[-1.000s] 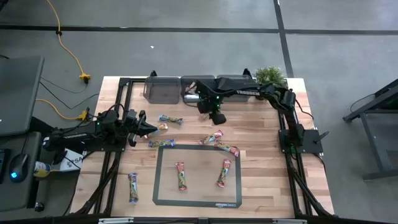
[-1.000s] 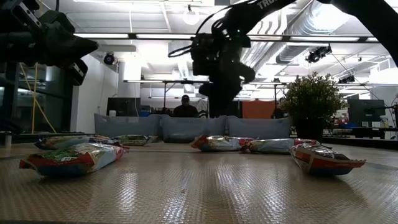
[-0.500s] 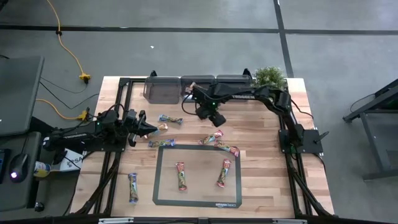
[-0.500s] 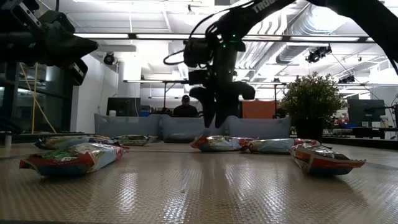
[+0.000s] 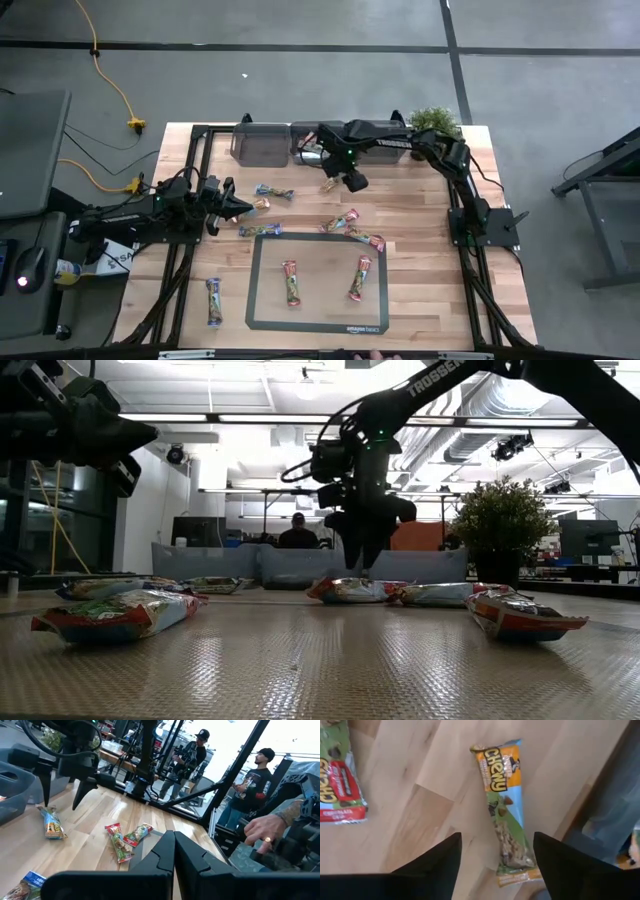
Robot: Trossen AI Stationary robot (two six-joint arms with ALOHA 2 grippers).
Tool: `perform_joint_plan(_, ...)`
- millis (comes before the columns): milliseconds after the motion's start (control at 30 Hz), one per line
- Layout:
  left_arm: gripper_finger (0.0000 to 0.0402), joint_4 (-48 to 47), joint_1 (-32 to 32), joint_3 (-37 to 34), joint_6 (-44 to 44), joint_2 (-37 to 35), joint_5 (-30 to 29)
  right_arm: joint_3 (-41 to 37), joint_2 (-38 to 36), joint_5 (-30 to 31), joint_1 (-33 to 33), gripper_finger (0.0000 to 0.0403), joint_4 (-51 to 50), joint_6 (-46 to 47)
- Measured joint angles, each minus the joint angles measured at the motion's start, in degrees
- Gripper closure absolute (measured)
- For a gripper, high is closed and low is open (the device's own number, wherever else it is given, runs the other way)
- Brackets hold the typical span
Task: Pick and place Granola Bars by type
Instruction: Put the yellow granola bar into the middle black bin
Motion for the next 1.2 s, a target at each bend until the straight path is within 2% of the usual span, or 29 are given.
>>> perform_joint_plan(267, 0.0401, 0.0, 0.0, 0.0, 0.0, 0.0, 0.01, 0.07, 1.2, 1.09, 0.49, 0.0159, 2.29, -2.49)
perform_joint_plan(533, 0.0401, 0.0, 0.01, 0.0, 0.0, 0.0, 0.04, 0.11, 4.39, 2.8, 0.81, 0.0159, 2.36, -0.19)
perform_joint_plan(867, 0.0401, 0.01, 0.0, 0.0, 0.0, 0.0, 0.04, 0.02, 5.27, 1.67, 0.73, 0.016, 4.26, 3.86)
perform_joint_plan(1000, 0.0401, 0.0, 0.0, 0.0, 0.0, 0.0, 0.07, 0.06, 5.66, 1.26, 0.94, 0.0177, 4.57, 4.74)
perform_joint_plan(1200, 0.0401, 0.0, 0.02, 0.0, 0.0, 0.0, 0.07, 0.11, 5.68, 2.71, 1.89, 0.0229, 4.96, 5.22)
